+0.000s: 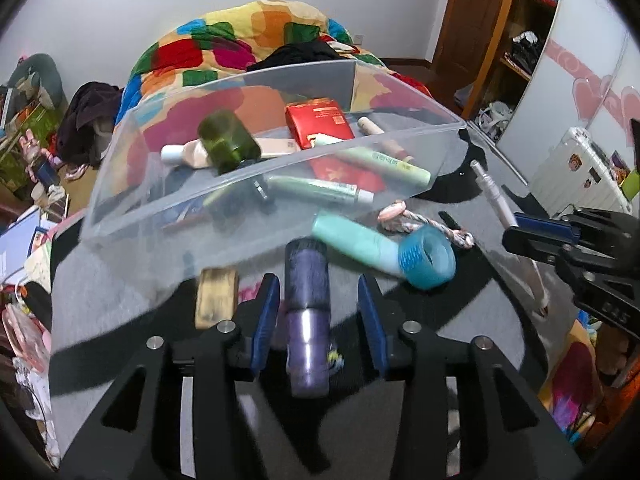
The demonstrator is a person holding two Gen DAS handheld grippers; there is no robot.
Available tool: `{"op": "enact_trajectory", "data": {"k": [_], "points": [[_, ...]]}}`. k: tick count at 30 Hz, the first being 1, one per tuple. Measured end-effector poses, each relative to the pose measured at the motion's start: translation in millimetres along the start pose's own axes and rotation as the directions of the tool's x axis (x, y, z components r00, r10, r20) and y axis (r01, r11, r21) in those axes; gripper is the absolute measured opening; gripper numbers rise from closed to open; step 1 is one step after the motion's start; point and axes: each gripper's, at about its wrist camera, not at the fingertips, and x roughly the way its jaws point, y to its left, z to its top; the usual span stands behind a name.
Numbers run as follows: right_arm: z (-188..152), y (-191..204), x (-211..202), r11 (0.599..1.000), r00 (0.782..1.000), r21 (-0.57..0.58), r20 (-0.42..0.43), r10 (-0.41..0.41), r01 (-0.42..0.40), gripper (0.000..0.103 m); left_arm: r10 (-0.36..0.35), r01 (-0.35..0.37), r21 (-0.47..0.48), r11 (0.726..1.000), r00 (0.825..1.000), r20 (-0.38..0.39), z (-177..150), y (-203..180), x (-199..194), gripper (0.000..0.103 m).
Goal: Organize objects
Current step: 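Lower the purple cylinder and white pen into the clear box and release both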
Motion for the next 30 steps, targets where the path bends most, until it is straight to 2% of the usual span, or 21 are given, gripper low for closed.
{"op": "enact_trajectory", "data": {"k": [4, 5, 8, 9, 18, 23, 30], "points": [[4, 0, -1, 1.000, 1.000, 0.009, 0.012, 0.013, -0.013, 0.013, -0.006, 0.005, -0.015, 1.000, 0.997, -0.079, 4, 2, 26, 0.041], [5, 1, -1, 1.000, 1.000, 0.010, 0.016, 0.016, -0.016, 0.013, -0.016, 0.014, -0.027, 1.000, 0.998, -0.064, 5, 4, 25, 0.040], [8, 2, -1, 1.000, 1.000, 0.011, 0.022, 0.021, -0.021, 0.013, -0.022, 0.020, -0.048, 0.999, 0.999, -0.046, 5, 7, 20, 0.025], [10, 2, -1, 1.000, 0.999, 0.014, 0.024, 0.026, -0.027, 0.013, -0.031, 0.029, -0.057, 0.998, 0.999, -0.038, 4, 9, 17, 0.025], [25, 10, -5, 0.999, 0.997, 0.008, 0.061, 0.052, -0.053, 0.013, -0.024, 0.036, -0.113, 0.993, 0.995, 0.099, 1, 16, -33, 0.025], [40, 17, -10, 0.999, 0.993, -0.010, 0.104, 0.051, -0.050, 0.013, -0.018, 0.047, -0.136, 0.990, 0.979, 0.204, 5, 20, -70, 0.025], [71, 21, -17, 0.999, 0.984, -0.022, 0.175, 0.035, -0.031, 0.013, 0.002, 0.048, -0.161, 0.986, 0.955, 0.297, 23, 28, -98, 0.025]]}}
